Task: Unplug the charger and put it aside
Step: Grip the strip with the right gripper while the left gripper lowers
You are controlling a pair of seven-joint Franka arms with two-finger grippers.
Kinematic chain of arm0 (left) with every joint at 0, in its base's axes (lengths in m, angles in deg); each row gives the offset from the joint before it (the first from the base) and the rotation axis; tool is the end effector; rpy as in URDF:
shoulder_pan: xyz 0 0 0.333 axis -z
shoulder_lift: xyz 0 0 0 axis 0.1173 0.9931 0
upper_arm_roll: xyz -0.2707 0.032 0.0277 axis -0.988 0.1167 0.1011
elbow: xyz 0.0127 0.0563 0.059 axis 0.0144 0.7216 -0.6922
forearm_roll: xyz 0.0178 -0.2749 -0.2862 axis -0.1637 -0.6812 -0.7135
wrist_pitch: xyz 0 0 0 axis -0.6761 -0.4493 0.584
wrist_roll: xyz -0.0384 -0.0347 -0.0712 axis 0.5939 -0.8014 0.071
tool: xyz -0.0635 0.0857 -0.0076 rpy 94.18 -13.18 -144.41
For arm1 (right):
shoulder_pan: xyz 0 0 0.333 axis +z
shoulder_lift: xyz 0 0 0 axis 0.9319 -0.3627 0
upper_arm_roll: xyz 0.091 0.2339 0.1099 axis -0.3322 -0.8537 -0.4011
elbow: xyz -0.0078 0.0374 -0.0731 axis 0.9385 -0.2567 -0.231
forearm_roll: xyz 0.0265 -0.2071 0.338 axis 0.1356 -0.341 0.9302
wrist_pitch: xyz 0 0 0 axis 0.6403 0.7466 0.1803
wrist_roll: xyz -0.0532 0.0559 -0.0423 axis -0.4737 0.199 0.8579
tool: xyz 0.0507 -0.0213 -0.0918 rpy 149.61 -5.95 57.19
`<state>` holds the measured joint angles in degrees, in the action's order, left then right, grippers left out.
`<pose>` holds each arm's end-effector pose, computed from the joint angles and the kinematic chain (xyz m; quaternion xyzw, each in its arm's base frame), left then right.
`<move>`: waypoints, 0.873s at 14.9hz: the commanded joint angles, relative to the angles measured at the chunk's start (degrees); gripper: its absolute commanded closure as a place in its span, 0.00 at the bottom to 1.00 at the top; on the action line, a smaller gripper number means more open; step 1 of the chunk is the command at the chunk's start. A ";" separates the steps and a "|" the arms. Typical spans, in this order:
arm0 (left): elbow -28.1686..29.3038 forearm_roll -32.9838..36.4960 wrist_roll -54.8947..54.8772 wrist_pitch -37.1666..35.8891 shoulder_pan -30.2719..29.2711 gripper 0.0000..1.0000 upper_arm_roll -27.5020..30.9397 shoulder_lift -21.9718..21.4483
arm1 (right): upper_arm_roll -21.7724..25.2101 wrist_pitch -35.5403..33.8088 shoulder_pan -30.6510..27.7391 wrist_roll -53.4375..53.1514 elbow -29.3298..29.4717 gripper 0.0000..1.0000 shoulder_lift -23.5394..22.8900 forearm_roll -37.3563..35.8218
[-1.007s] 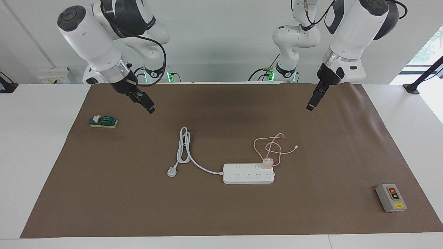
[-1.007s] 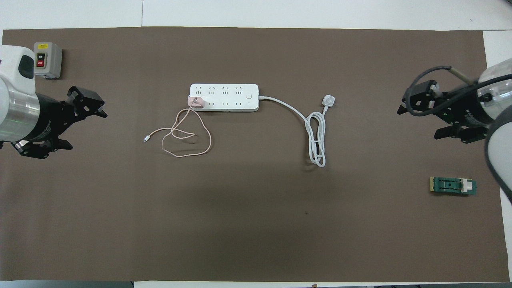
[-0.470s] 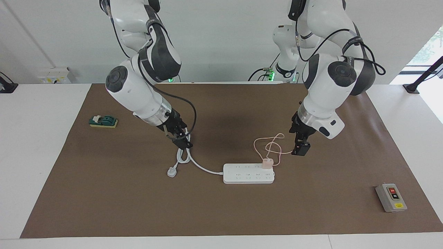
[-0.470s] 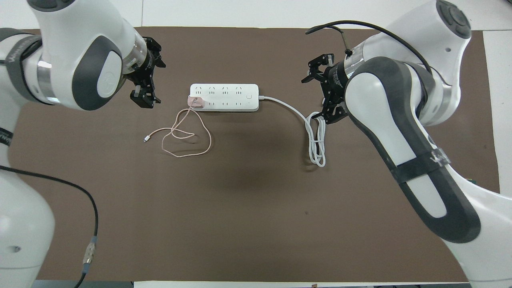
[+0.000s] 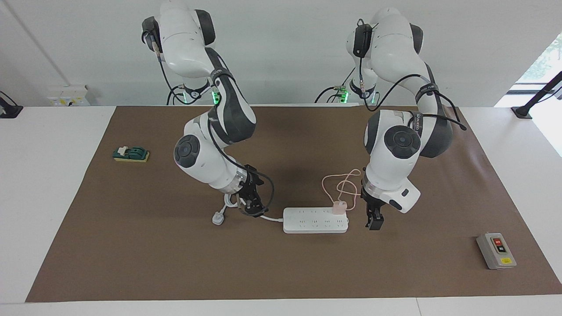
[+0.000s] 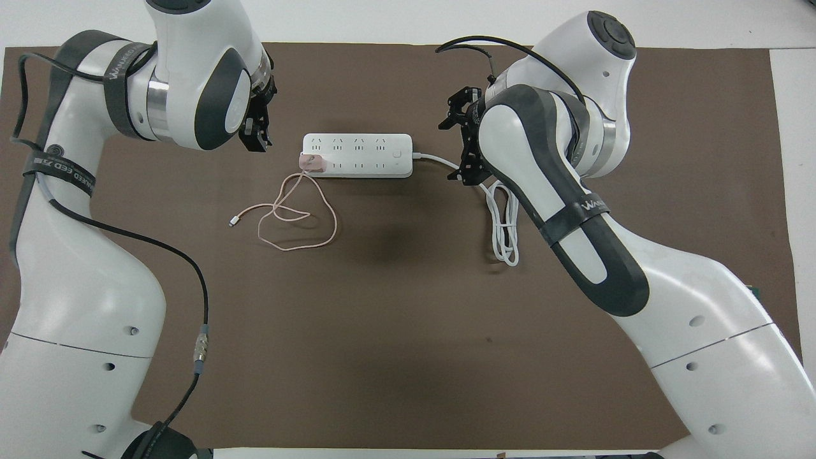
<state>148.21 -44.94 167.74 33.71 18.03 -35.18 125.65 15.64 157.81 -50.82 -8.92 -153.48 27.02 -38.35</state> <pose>0.6890 -0.2354 0.3926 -0.7502 -0.6605 -0.0273 0.0124 0.6785 0.2465 0.3373 -0.7256 0.6454 0.1943 0.1384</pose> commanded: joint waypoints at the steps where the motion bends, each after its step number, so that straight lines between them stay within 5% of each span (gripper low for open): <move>1: -2.19 0.14 0.71 1.00 0.64 0.00 0.49 1.79 | -0.16 -0.93 -0.86 -0.96 9.84 0.00 -7.57 1.21; 6: 2.28 -3.38 0.71 3.80 0.63 0.00 0.58 0.73 | -3.66 5.29 -0.51 -0.17 15.14 0.00 -15.15 1.12; 9: 10.35 -3.20 0.71 10.92 1.08 0.00 0.58 -3.04 | -4.38 9.26 0.28 -0.08 15.15 0.00 -16.12 1.12; 13: 15.47 -3.29 1.15 10.85 2.22 0.00 0.41 -5.50 | -4.64 10.14 1.86 -0.25 14.79 0.00 -16.30 1.30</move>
<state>157.06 -47.66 167.88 42.98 18.87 -35.37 124.57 11.39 167.85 -48.99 -8.92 -140.74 12.03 -38.10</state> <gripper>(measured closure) 0.000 0.000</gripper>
